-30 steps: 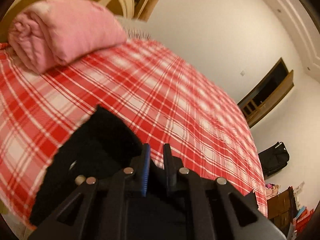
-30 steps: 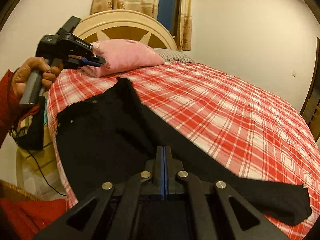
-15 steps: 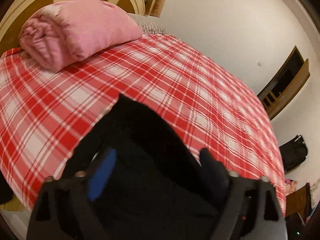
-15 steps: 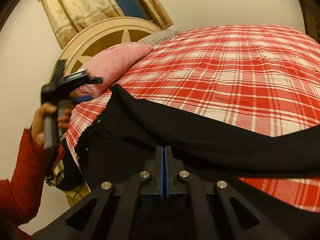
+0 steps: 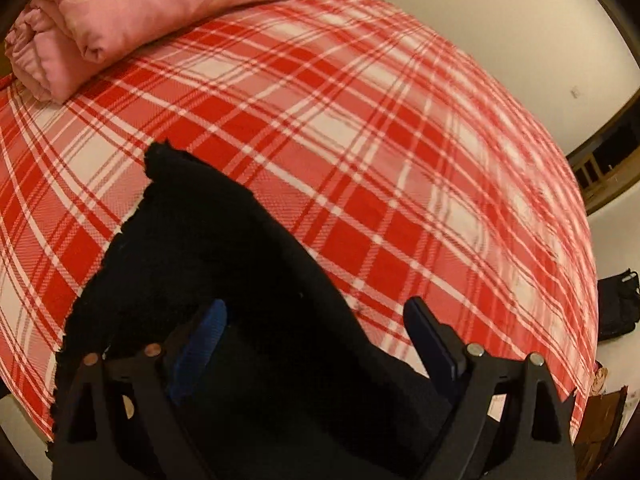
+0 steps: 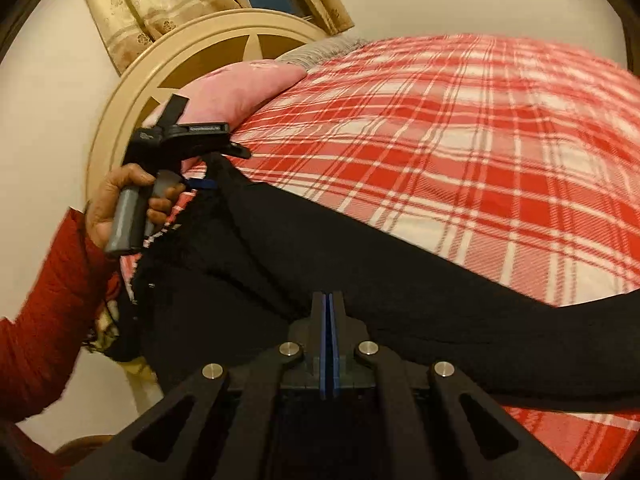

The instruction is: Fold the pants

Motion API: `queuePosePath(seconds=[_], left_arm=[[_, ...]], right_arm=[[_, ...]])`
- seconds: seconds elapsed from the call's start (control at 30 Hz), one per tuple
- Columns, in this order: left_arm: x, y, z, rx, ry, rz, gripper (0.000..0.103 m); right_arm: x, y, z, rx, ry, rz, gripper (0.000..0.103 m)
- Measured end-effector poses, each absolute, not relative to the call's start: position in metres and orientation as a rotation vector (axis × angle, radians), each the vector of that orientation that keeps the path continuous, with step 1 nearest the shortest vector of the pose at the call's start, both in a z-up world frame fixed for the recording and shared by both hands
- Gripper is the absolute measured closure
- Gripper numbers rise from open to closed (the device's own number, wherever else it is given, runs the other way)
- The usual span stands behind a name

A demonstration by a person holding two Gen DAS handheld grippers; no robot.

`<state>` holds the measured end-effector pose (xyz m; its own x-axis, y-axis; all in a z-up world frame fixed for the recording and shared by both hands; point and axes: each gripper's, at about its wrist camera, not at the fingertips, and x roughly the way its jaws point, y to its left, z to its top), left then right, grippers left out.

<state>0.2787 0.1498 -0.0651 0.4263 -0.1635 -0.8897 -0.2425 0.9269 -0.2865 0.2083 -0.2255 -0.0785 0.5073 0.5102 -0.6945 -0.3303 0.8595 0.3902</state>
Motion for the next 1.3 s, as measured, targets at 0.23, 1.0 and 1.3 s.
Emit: queuePosePath(seconds=[0.23, 1.0, 1.3], left_arm=[[0.281, 0.150, -0.075, -0.387, 1.154, 0.063, 0.010], [0.278, 0.145, -0.067, -0.362, 1.081, 0.024, 0.010], [0.278, 0.143, -0.067, -0.353, 1.079, 0.015, 0.011]], right_arm=[[0.213, -0.228, -0.081, 0.262, 0.881, 0.483, 0.101], [0.218, -0.219, -0.083, 0.283, 0.841, 0.600, 0.001], [0.228, -0.192, -0.093, 0.097, 0.889, 0.512, 0.001]])
